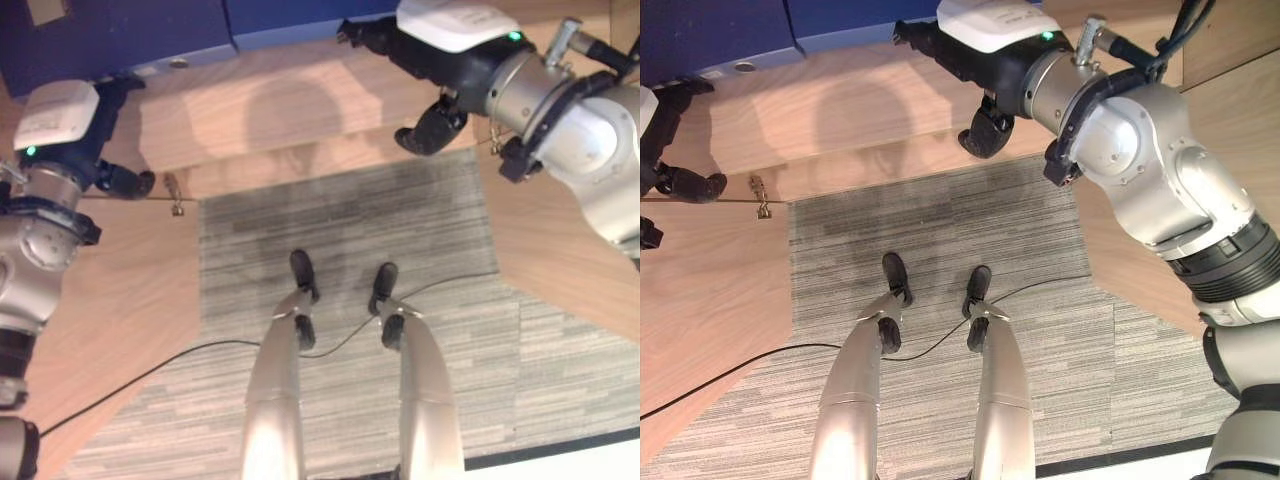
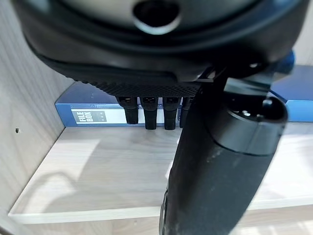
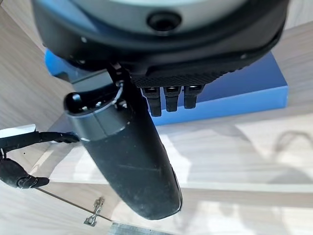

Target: Put the empty folder in the office cabinet

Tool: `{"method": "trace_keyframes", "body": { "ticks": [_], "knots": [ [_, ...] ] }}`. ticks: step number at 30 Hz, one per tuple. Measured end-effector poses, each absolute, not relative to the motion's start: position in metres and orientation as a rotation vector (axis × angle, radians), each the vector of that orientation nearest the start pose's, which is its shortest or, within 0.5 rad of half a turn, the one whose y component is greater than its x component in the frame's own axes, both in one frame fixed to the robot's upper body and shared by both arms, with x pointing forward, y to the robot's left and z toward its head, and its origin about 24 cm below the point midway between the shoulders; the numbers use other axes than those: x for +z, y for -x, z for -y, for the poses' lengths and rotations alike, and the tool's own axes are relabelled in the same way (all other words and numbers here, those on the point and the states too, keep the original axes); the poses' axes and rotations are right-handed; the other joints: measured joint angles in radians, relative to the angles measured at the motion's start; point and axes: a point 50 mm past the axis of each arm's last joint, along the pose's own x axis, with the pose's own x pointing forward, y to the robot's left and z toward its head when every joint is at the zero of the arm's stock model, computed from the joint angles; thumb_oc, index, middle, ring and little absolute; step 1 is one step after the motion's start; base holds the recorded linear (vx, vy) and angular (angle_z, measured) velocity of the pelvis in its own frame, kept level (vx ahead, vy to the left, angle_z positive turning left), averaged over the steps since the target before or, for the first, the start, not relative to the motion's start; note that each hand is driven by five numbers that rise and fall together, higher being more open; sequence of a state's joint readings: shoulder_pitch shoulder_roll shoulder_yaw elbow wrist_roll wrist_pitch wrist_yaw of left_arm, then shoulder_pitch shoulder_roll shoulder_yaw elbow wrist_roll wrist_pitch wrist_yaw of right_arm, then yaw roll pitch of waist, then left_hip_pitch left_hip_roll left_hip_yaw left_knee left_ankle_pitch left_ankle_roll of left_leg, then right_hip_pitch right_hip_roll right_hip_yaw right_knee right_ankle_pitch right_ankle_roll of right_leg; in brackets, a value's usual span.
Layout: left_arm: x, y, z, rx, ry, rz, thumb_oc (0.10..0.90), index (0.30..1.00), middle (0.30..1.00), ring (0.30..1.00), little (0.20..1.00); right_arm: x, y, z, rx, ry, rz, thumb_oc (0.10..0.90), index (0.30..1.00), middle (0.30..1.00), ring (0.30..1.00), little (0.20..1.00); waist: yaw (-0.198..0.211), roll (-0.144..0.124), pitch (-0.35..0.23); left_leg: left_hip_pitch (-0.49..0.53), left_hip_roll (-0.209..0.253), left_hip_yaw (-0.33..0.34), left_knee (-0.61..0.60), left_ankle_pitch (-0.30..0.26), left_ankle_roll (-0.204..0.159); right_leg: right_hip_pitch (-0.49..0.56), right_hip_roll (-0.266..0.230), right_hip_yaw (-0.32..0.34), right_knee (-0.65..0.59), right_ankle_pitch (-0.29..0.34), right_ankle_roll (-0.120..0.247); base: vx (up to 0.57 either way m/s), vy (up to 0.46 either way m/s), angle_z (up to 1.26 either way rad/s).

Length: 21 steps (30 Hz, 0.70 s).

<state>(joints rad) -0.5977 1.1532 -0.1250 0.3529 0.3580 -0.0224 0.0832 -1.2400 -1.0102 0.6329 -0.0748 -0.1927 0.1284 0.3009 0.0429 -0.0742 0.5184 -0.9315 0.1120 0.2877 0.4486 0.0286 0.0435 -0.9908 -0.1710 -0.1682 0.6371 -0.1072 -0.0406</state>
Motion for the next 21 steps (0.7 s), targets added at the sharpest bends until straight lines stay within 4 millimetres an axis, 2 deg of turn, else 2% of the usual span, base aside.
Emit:
{"method": "trace_keyframes", "body": {
  "ticks": [4,9,19,21],
  "knots": [
    [0.273,-0.311,-0.333,0.381,-1.456,0.267,0.8,0.9,0.9,0.9,0.9,0.344,-0.31,0.127,0.32,1.51,0.689,0.8,0.9,0.9,0.9,0.9,0.016,0.0,0.0,-0.011,0.007,-0.004,0.0,0.006,-0.008,-0.011,0.006,-0.004,0.005,0.0,-0.004,0.0,0.0,0.0],
    [0.273,-0.312,-0.335,0.392,-1.417,0.267,0.8,0.9,0.9,0.9,0.9,0.342,-0.31,0.126,0.33,1.501,0.687,0.8,0.9,0.9,0.9,0.9,0.016,0.0,0.0,-0.014,0.008,-0.014,0.0,0.01,-0.011,-0.01,0.009,-0.012,0.006,0.001,-0.002,0.0,-0.002,0.01],
    [0.275,-0.313,-0.337,0.411,-1.41,0.254,0.8,0.9,0.9,0.9,0.9,0.341,-0.308,0.122,0.352,1.503,0.699,0.8,0.9,0.9,0.9,0.9,0.008,-0.003,-0.001,-0.002,0.009,-0.02,-0.027,0.024,-0.005,0.012,0.021,-0.015,-0.039,0.03,0.002,0.0,0.001,-0.02],
    [0.271,-0.313,-0.34,0.416,-1.41,0.228,0.8,0.9,0.9,0.9,0.9,0.332,-0.306,0.116,0.395,1.493,0.702,0.8,0.9,0.9,0.9,0.9,-0.004,-0.008,-0.001,0.025,0.007,-0.019,-0.059,0.041,-0.009,0.041,0.023,-0.017,-0.07,0.047,0.004,0.01,-0.018,0.0]
  ]
}}
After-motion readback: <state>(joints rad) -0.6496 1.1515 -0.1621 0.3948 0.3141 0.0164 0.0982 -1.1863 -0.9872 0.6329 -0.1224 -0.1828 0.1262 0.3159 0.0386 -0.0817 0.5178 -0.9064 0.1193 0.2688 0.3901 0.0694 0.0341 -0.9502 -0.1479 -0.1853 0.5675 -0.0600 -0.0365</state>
